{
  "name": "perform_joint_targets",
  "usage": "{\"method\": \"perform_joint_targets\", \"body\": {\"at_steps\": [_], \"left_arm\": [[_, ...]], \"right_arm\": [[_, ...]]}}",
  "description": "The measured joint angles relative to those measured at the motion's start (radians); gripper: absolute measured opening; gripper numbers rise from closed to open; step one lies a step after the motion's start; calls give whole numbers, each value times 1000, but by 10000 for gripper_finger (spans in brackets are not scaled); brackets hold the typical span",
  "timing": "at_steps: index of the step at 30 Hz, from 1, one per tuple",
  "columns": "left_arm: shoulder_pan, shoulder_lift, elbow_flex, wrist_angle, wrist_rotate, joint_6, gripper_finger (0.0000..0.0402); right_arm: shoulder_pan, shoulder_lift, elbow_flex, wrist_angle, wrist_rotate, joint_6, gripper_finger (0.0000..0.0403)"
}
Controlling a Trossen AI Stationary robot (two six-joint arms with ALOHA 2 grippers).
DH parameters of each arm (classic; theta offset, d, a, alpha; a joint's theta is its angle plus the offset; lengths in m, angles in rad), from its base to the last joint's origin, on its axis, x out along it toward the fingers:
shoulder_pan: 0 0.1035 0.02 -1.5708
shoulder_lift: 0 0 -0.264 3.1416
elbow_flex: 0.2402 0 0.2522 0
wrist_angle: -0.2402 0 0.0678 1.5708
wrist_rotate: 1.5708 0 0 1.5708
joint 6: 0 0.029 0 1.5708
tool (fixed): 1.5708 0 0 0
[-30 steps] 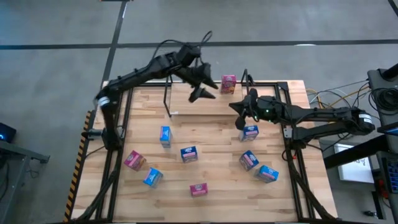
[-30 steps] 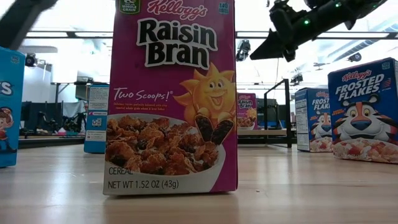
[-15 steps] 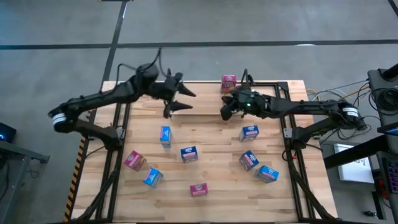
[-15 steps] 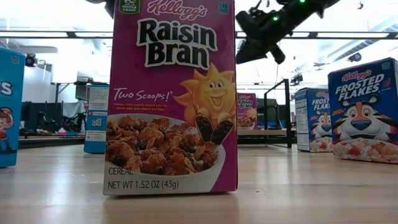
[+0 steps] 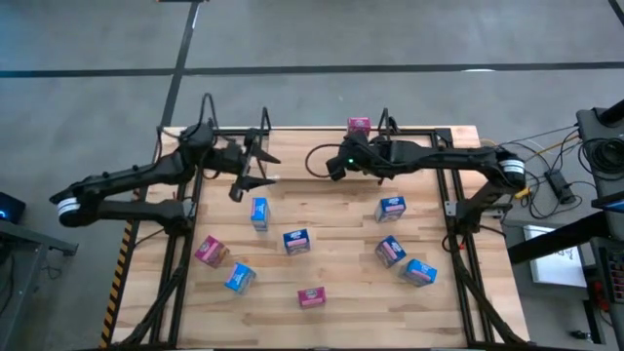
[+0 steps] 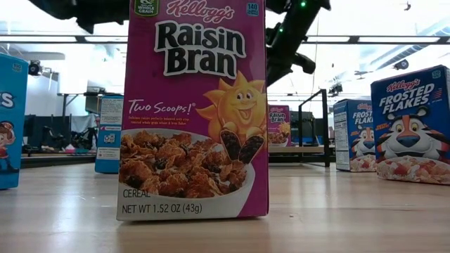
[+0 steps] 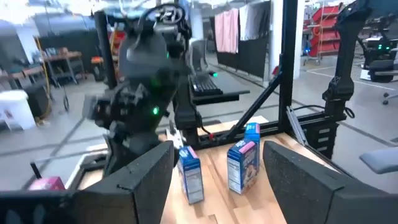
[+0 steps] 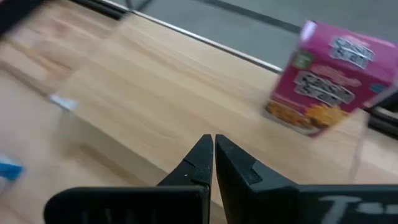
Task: Stack cereal on shelf
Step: Put the top purple cereal box on the shelf Adjust the purple cereal box on the shelf
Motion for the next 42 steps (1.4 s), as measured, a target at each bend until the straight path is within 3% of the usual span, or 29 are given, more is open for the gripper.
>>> {"method": "perform_joint_targets", "body": {"at_steps": [8,24,42], "left_arm": [[7,-76,-41,33,-18,3,231],[26,-96,-44,35,-26,41,231],[27,-97,-43,43,-26,76,231]], "right_arm": [[-23,83,36,-69,30,69,9],[-164,201,35,-52,53,13,9],[-167,225,38,40,107,-80,9]]}}
